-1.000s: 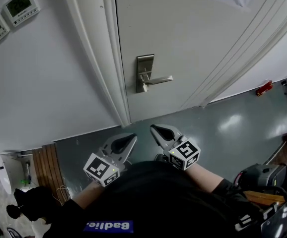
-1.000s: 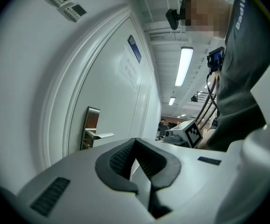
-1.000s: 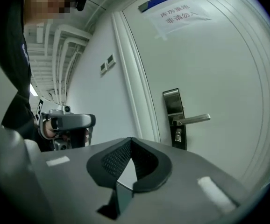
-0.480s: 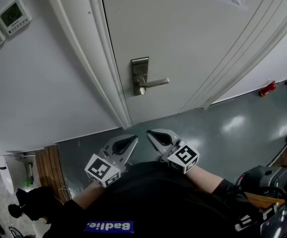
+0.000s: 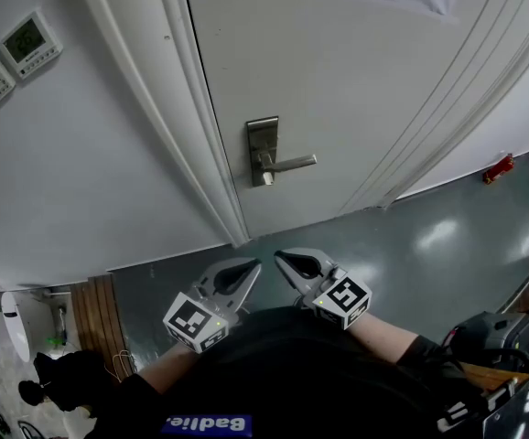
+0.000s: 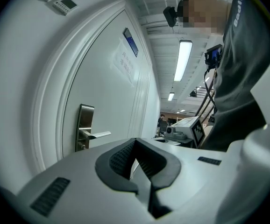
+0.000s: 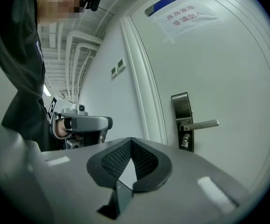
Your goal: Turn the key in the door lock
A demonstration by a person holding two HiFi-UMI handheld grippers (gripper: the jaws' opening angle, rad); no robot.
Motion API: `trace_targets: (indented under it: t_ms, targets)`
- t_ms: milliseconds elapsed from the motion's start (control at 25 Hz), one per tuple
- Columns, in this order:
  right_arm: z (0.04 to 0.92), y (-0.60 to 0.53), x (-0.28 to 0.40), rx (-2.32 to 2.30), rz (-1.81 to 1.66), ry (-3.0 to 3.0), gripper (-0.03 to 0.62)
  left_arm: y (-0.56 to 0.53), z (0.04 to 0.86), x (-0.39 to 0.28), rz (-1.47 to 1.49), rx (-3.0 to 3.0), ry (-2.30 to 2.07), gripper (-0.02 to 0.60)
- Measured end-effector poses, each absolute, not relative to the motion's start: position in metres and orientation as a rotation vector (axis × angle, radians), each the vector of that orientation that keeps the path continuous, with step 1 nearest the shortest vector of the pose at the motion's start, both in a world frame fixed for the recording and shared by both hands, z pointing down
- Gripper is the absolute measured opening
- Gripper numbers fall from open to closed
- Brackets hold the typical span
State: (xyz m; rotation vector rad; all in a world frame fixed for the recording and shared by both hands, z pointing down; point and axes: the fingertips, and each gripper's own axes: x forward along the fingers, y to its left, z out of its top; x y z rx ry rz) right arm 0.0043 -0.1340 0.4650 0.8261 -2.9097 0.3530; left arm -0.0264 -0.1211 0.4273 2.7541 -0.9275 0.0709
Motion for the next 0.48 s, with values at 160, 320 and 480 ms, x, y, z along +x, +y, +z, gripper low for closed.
trace_targets:
  t_ms: [160, 320, 480]
  targets:
    - [0.4647, -0.1331, 0.0035, 0.825, 0.335, -2.912, 0.0, -0.1214, 0.4264, -0.0271, 0.073, 2.757, -0.928, -0.006]
    - [0.4646, -0.1321, 0.0035, 0.825, 0.348, -2.912, 0.0, -0.1189, 0.4276, -0.0269, 0.066, 2.761, -0.925, -0.006]
    - [0.4636, -0.1303, 0.0016, 0.818, 0.349, -2.918, 0.0, -0.1181, 0.4303, -0.0268, 0.044, 2.771, -0.94, -0.006]
